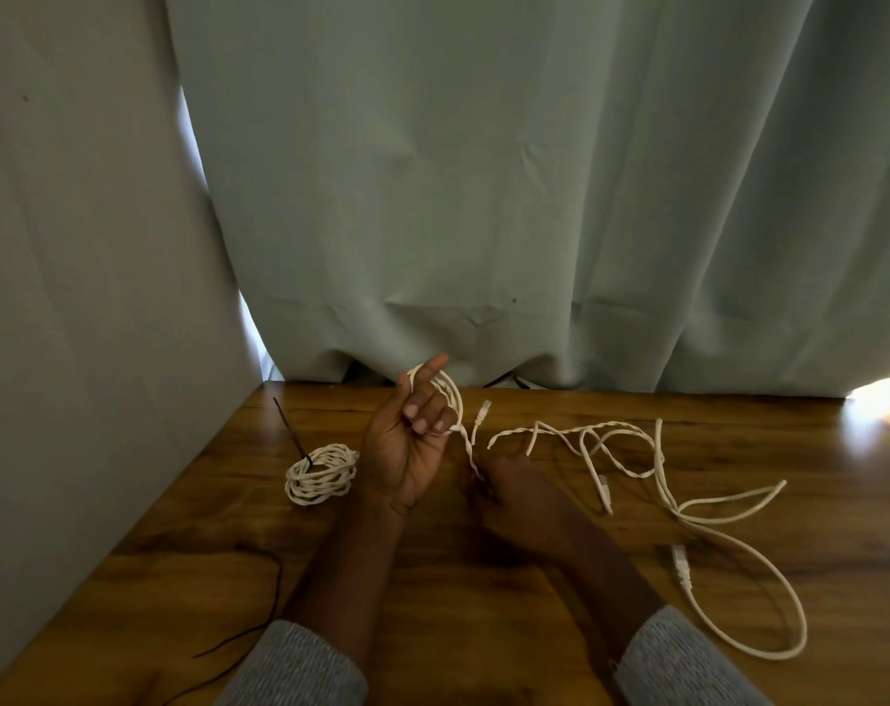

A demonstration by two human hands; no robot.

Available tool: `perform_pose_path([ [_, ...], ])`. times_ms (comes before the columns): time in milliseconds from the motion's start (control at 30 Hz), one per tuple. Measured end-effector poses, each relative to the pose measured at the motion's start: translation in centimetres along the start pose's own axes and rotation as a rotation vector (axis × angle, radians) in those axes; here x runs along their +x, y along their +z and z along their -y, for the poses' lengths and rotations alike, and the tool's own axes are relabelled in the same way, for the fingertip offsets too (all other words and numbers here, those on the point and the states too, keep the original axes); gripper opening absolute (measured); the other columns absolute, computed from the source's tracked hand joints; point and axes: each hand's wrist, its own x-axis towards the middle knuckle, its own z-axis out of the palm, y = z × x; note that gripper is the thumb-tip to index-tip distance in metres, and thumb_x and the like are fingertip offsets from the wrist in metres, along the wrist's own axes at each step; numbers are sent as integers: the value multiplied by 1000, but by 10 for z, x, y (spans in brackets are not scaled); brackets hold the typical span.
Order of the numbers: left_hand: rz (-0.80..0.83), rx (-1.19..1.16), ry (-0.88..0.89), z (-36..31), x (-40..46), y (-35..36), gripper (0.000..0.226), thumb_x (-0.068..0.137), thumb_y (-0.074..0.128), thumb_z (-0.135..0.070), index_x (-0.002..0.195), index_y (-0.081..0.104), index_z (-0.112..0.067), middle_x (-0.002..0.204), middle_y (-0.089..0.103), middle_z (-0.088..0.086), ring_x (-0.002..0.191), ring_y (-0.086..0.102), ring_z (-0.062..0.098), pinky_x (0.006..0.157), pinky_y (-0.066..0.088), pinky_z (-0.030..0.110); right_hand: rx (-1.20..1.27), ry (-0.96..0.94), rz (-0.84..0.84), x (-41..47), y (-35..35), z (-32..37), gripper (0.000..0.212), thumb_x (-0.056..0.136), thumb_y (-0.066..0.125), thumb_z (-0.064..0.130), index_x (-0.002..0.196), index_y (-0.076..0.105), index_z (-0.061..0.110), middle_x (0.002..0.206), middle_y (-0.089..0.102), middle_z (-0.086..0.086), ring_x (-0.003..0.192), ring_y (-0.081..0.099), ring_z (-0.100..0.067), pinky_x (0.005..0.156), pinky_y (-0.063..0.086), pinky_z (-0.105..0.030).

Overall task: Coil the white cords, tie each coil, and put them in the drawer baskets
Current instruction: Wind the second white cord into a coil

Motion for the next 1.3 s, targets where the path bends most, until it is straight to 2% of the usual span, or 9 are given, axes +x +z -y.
perform_pose_path([
  [133,-112,58,79,-1,2,4,52,97,42,-24,137,42,9,56,47,-5,47,45,4,52,44,20,-73,-18,28,2,1,3,22,96,57,33,116,59,26,102,67,-1,87,64,-14,75,58,-37],
  [367,-315,360,214,10,9,4,26,99,47,-14,117,55,2,56,49,1,48,51,13,52,47,29,-10,-159,-61,-4,-10,10,22,84,62,38,69,54,25,64,56,10,59,53,-3,55,48,-27],
  [567,-276,920,197,12,4,-13,29,106,42,-21,128,57,-12,60,52,-2,51,52,16,53,45,32,136,-181,-174,-8,-19,11,12,95,67,26,92,62,36,75,58,23,71,62,0,61,49,-17],
  [733,-114,1228,121,21,-4,-10,26,106,42,-20,120,61,-12,58,54,-2,51,50,10,48,43,26,134,-155,-220,-11,-29,-1,15,95,64,37,98,72,25,81,69,13,73,64,-3,64,56,-31],
  [833,-53,1375,-13,25,-8,-12,34,104,45,-32,96,66,-6,63,61,6,53,56,19,49,46,35,64,-113,-239,-11,-37,-8,29,89,66,45,111,66,26,87,71,9,75,66,-4,68,59,-36],
  [1033,-81,1121,-508,27,-9,-5,58,101,29,-57,79,63,-15,55,48,-1,42,34,10,43,24,21,39,-194,-280,-12,-45,-12,27,90,73,26,116,66,20,97,73,6,83,68,-3,73,58,-23],
  [1100,-51,1033,-553,25,-8,-10,68,97,25,-67,71,64,-18,53,46,0,39,29,10,43,21,21,95,-249,-275,-11,-46,-13,23,92,71,20,114,66,18,98,70,9,85,66,-1,72,52,-14],
  [1233,15,950,-624,26,-6,-13,73,96,21,-68,75,65,-14,54,41,4,36,25,10,44,14,24,161,-155,-282,-11,-45,-18,19,93,68,21,112,64,19,101,68,7,85,67,-5,68,58,-26],
  [1300,64,909,-663,26,-5,-12,72,97,22,-66,76,65,-12,51,39,3,35,25,9,43,11,25,109,-91,-358,-11,-44,-24,20,90,72,26,107,65,20,95,67,10,81,66,-1,65,55,-20],
])
